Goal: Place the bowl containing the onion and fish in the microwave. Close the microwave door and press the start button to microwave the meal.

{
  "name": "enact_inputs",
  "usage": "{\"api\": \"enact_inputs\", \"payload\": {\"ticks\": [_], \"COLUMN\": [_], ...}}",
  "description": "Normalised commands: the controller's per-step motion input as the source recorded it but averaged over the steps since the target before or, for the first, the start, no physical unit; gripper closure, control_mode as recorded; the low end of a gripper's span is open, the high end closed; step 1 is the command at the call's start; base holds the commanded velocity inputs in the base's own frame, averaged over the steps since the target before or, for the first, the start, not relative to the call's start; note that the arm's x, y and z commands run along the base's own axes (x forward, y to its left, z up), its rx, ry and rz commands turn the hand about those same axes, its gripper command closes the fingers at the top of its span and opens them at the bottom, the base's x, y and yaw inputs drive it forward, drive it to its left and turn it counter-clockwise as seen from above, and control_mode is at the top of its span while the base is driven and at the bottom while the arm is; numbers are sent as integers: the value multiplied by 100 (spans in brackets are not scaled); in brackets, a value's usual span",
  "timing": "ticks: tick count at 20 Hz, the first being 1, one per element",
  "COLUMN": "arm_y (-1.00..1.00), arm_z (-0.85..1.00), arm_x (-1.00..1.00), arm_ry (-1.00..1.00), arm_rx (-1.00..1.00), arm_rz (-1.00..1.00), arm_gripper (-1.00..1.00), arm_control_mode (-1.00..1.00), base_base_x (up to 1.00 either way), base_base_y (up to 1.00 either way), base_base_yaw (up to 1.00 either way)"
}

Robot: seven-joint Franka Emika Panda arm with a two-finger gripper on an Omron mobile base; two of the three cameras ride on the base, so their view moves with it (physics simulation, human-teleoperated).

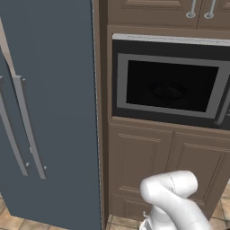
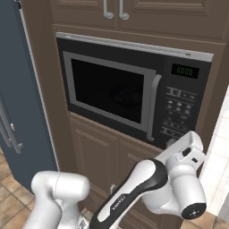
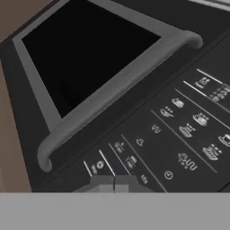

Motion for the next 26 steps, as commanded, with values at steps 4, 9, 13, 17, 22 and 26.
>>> {"api": "enact_inputs", "payload": {"ticks": [4, 9, 13, 17, 22, 26], "arm_y": [-23, -15, -10, -14, -28, -39], "arm_z": [-3, -21, -33, -22, -5, 0], "arm_x": [35, 26, 21, 30, 33, 27], "arm_ry": [0, 0, 0, 0, 0, 0], "arm_rx": [0, 0, 0, 0, 0, 0], "arm_rz": [-3, -2, -2, -2, -4, -6], "arm_gripper": [100, 100, 100, 100, 100, 100], "arm_control_mode": [-100, -100, -100, -100, -100, -100], "base_base_x": [0, 0, 0, 0, 0, 0], "base_base_y": [0, 0, 0, 0, 0, 0], "base_base_yaw": [0, 0, 0, 0, 0, 0]}}
